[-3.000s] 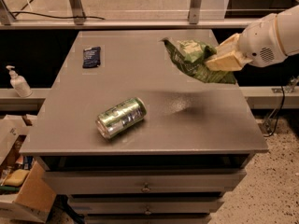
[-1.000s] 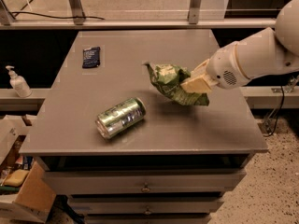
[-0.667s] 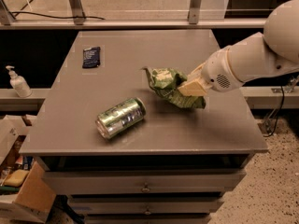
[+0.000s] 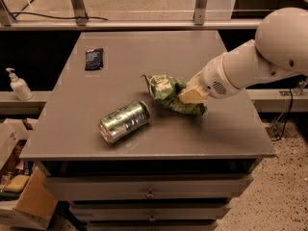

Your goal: Move green jalapeno chip bag near green can

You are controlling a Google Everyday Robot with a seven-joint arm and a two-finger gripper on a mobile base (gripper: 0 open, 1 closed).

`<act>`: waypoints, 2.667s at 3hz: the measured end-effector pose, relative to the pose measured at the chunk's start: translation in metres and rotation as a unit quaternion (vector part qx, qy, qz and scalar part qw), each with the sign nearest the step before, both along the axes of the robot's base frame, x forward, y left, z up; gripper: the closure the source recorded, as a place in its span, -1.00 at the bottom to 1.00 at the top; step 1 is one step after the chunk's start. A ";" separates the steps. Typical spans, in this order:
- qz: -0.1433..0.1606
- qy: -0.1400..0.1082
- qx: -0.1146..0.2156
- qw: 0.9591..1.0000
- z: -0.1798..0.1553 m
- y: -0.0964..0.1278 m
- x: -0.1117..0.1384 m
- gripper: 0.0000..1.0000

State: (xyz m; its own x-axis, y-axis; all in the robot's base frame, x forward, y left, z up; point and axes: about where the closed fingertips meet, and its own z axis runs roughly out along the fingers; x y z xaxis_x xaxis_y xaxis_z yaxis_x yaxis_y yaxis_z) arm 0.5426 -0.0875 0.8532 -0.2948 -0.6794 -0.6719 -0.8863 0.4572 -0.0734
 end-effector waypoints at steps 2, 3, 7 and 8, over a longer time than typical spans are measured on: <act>0.000 0.005 -0.002 1.000 -0.006 0.005 0.000 -0.23; -0.001 0.008 -0.002 1.000 -0.009 0.007 -0.001 -0.73; 0.001 0.009 0.026 1.000 0.006 0.006 -0.022 -1.00; 0.010 0.011 0.055 0.998 0.020 0.010 -0.035 -1.00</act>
Offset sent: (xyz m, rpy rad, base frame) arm -0.0041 0.0001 -0.0170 -0.0063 0.0340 -0.0172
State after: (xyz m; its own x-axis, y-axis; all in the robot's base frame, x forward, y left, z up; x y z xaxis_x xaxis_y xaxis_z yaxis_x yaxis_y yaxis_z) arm 0.5072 -0.0776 0.8737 -0.2981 -0.6077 -0.7361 -0.8962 0.4437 -0.0034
